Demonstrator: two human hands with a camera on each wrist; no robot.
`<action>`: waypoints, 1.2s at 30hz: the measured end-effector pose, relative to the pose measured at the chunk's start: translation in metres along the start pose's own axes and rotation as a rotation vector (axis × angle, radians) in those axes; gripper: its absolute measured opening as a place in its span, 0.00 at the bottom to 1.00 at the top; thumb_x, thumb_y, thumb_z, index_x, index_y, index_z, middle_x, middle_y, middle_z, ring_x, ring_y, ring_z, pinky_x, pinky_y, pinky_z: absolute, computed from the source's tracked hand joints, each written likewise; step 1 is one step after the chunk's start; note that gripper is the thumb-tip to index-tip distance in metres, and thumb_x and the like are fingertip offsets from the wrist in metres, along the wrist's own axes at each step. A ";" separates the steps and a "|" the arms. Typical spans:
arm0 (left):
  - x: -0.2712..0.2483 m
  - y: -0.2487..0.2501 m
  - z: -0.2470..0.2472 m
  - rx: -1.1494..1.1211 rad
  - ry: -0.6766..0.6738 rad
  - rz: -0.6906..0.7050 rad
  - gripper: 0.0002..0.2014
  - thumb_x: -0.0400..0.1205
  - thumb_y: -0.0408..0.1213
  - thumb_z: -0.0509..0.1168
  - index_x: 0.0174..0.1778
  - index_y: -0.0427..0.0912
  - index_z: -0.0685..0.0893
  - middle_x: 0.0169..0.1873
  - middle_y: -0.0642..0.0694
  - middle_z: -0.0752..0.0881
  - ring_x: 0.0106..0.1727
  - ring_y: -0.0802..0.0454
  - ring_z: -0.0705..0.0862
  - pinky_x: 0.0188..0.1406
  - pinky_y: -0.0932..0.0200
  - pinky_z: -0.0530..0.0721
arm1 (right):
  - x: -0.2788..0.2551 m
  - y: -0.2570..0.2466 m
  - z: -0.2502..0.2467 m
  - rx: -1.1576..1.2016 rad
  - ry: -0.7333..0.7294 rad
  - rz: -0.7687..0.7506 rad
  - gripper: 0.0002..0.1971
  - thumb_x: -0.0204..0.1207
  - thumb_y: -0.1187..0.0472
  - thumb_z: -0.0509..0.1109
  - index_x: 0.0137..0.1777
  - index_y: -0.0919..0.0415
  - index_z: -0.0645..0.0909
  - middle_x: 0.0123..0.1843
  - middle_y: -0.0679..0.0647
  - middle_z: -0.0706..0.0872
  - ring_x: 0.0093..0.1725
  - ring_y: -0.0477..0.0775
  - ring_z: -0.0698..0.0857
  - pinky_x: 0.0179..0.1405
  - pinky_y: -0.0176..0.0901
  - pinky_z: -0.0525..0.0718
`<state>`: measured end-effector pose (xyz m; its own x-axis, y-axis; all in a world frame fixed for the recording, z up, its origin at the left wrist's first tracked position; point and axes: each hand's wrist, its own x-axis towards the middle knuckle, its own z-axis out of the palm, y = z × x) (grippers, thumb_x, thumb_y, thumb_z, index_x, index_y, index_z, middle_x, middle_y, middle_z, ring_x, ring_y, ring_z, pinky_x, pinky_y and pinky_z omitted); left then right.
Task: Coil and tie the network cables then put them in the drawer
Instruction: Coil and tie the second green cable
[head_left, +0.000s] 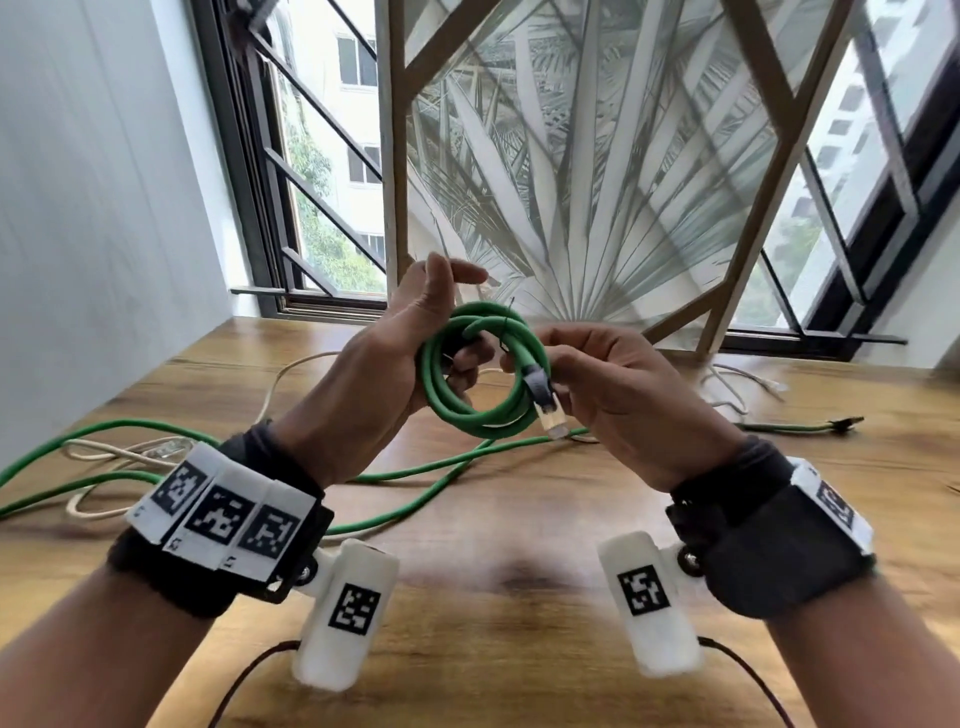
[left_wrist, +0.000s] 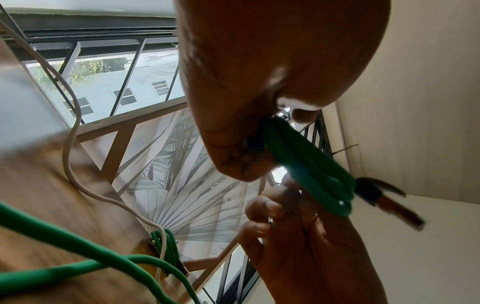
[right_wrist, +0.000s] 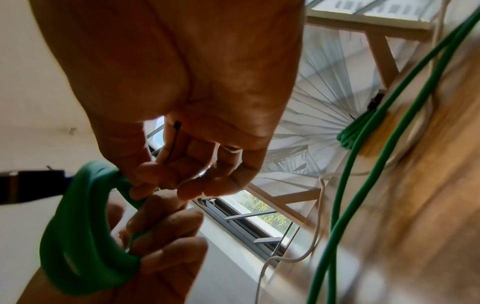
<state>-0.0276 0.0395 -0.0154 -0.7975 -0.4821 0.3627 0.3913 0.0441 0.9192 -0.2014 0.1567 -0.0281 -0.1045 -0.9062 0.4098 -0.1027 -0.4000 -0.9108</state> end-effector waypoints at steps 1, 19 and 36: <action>-0.001 0.000 0.001 -0.025 -0.027 0.008 0.21 0.90 0.59 0.55 0.69 0.46 0.73 0.36 0.43 0.78 0.34 0.53 0.74 0.35 0.60 0.77 | 0.000 -0.001 -0.001 0.052 -0.011 0.008 0.12 0.79 0.56 0.76 0.52 0.66 0.90 0.45 0.53 0.90 0.42 0.45 0.84 0.44 0.35 0.82; -0.001 0.001 -0.001 0.072 -0.044 0.081 0.05 0.84 0.37 0.70 0.51 0.41 0.89 0.34 0.52 0.82 0.33 0.51 0.69 0.34 0.60 0.74 | -0.004 -0.014 -0.001 0.136 0.032 0.113 0.11 0.80 0.63 0.73 0.59 0.67 0.88 0.45 0.58 0.89 0.43 0.53 0.85 0.48 0.44 0.83; -0.001 0.005 -0.001 -0.053 -0.050 -0.068 0.03 0.79 0.38 0.76 0.46 0.45 0.91 0.31 0.47 0.74 0.32 0.53 0.68 0.28 0.67 0.71 | -0.001 -0.019 0.004 0.249 0.188 -0.158 0.19 0.73 0.67 0.77 0.65 0.64 0.88 0.48 0.54 0.90 0.46 0.51 0.87 0.50 0.42 0.87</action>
<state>-0.0246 0.0397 -0.0113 -0.8446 -0.4379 0.3081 0.3581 -0.0342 0.9331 -0.1956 0.1649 -0.0112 -0.2893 -0.7987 0.5276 0.1096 -0.5752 -0.8107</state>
